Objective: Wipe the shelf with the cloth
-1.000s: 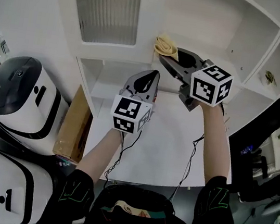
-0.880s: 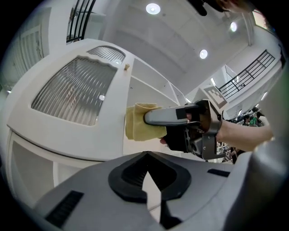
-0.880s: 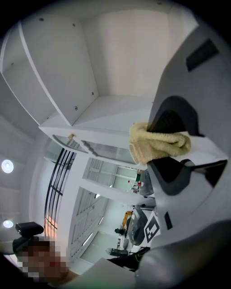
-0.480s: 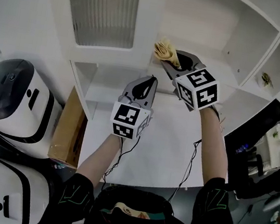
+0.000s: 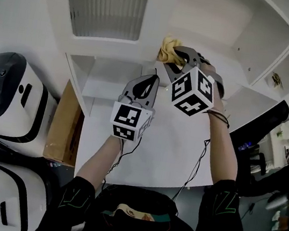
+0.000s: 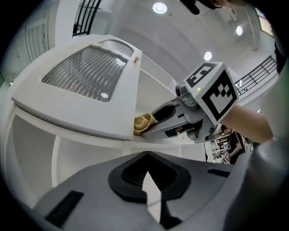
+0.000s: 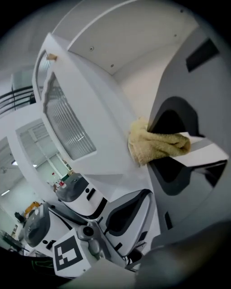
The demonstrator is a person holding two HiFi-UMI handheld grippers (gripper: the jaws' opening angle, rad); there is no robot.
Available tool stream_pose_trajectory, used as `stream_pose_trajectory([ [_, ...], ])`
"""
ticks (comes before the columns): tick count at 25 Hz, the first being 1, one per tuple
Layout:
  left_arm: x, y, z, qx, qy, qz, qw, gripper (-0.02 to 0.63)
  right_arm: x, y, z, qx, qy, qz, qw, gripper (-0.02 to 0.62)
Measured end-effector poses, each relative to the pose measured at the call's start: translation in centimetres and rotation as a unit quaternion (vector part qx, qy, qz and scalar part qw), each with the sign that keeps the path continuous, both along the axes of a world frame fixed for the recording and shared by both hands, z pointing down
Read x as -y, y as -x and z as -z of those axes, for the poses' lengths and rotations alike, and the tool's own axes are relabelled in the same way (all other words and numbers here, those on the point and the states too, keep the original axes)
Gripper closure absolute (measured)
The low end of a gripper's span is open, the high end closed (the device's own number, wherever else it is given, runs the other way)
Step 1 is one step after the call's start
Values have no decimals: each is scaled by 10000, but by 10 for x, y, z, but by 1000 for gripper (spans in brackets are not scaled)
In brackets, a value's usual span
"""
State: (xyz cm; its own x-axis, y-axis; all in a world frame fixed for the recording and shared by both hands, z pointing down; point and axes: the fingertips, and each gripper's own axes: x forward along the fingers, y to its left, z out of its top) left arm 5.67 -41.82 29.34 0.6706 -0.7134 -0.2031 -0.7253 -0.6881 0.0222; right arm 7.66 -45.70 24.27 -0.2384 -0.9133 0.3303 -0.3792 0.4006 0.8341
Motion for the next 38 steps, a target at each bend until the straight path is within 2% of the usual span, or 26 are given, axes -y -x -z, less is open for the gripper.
stream_pose_trajectory([
  [4, 5, -7, -14, -115, 218, -59, 9997, 607, -1, 0, -3, -395, -37, 55, 9992, 469],
  [9, 4, -20, -21, -47, 249, -169, 9995, 607, -5, -12, -6, -588, -27, 36, 9983, 469],
  [14, 4, -25, -26, -238, 461, -249, 9983, 607, -8, -24, -8, -615, -69, 43, 9981, 469],
  [20, 6, -39, -33, -100, 479, -267, 9984, 607, -10, -46, -8, -451, -115, 9, 9989, 469],
  [25, 3, -56, -31, -154, 422, -336, 9984, 607, -13, -65, -7, -403, -249, 54, 9989, 469],
  [38, -12, -106, -34, 94, 360, -718, 9967, 607, -24, -149, -8, -329, -340, -465, 9978, 468],
])
